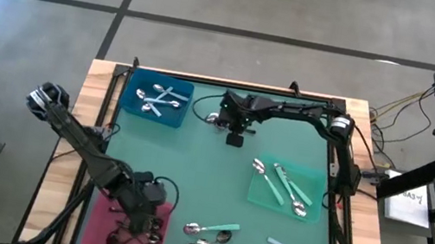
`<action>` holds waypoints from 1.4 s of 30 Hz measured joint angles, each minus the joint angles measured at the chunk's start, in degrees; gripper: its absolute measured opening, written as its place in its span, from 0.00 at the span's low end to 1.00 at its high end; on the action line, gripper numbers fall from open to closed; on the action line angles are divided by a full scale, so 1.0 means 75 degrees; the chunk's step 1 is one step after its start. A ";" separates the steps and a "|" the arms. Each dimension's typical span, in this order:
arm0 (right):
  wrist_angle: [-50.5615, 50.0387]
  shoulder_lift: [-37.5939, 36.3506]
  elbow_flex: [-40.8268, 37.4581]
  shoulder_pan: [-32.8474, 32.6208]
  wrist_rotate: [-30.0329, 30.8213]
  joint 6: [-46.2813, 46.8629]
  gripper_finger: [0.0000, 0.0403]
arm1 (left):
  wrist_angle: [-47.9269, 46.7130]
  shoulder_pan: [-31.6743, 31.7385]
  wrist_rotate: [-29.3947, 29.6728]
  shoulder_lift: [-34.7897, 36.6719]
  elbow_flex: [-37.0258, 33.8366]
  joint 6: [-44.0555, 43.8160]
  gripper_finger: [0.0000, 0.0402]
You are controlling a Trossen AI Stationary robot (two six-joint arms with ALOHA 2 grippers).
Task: Sort silverware by color (type)
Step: Put the top black spoon into the pink bin
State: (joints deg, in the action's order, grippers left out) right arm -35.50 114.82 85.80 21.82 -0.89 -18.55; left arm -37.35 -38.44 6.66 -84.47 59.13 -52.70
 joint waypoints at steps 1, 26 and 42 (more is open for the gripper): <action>0.0010 -0.0104 0.0000 0.0011 0.0004 0.0028 0.03 | -0.0423 0.0033 0.0000 -0.0031 0.0227 0.0167 0.10; 0.7809 -0.2653 -0.2015 -0.1895 -0.2911 0.1338 0.02 | -0.2759 0.0130 0.9500 0.0164 0.0196 -0.1811 0.08; 0.8874 -0.2441 -0.2122 -0.2268 -0.2879 0.1195 0.02 | -0.0810 0.0251 0.9400 0.0088 0.0152 -0.0762 0.20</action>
State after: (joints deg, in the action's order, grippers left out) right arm 31.05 96.51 69.89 4.81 -22.48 -9.58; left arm -43.42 -36.56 77.16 -83.81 60.27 -58.42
